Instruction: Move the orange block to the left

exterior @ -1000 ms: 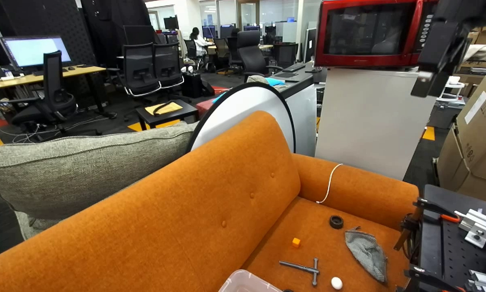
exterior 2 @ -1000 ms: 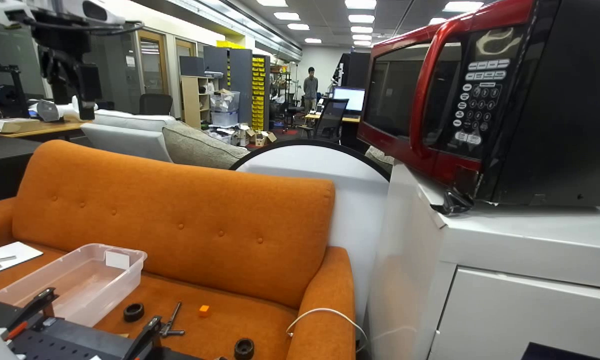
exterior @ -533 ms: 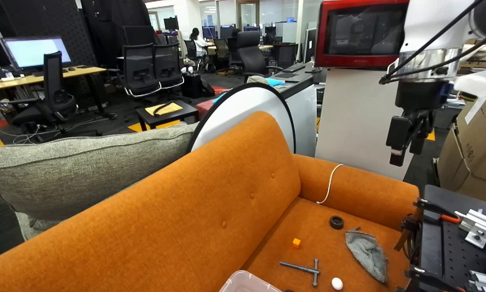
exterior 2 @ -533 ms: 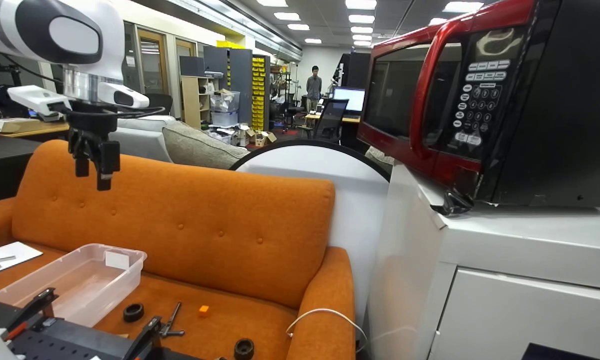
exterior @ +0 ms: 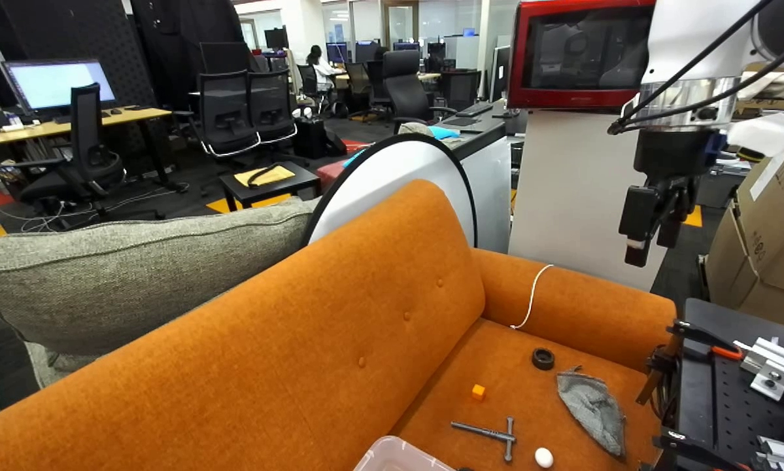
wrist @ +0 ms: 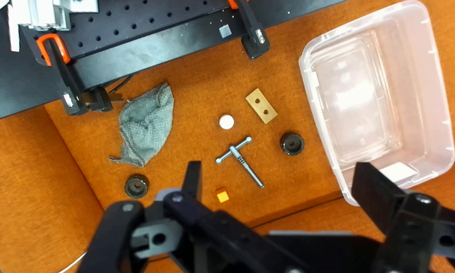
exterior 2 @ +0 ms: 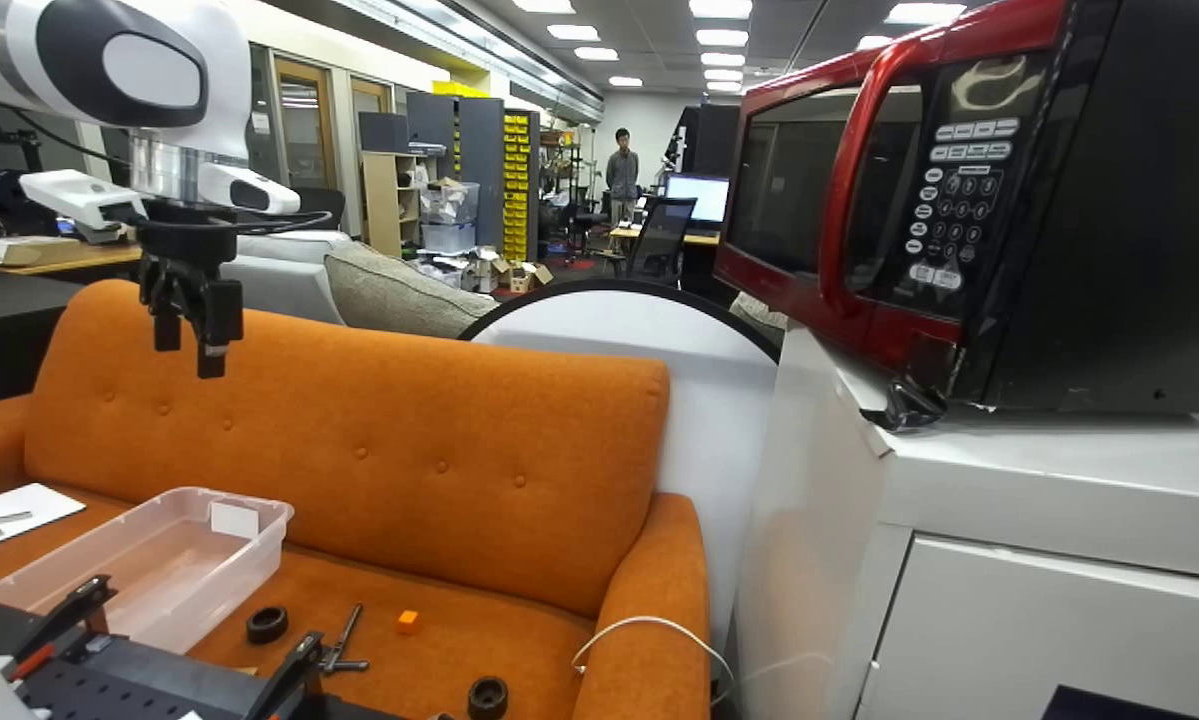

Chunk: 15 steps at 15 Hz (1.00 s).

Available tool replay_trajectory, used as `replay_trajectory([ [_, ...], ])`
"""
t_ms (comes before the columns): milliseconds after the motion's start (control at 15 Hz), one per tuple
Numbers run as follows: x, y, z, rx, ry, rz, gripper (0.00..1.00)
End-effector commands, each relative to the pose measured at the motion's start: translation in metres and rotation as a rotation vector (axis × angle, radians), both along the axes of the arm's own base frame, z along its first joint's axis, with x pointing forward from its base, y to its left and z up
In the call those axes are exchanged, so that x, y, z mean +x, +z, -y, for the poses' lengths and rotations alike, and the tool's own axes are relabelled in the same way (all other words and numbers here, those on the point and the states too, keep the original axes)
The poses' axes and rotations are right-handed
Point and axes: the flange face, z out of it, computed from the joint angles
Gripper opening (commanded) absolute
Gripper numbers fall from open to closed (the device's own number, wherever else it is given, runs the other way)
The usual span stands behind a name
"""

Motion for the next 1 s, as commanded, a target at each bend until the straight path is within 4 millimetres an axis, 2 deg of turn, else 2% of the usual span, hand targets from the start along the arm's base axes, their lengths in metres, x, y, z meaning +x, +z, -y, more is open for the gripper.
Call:
replay_trajectory([
  [0, 0.007, -0.009, 0.002, 0.007, -0.002, -0.008, 1.0],
  [133, 0.02, -0.029, 0.003, -0.014, 0.032, -0.013, 1.0],
  [533, 0.064, -0.114, -0.006, -0.082, 0.13, -0.062, 1.0],
  [600, 0.046, -0.096, -0.002, -0.067, 0.1, -0.045, 1.0],
  [733, 0.057, -0.117, -0.005, -0.074, 0.12, -0.068, 1.0],
  [933, 0.064, -0.117, -0.006, -0.073, 0.123, -0.067, 1.0],
])
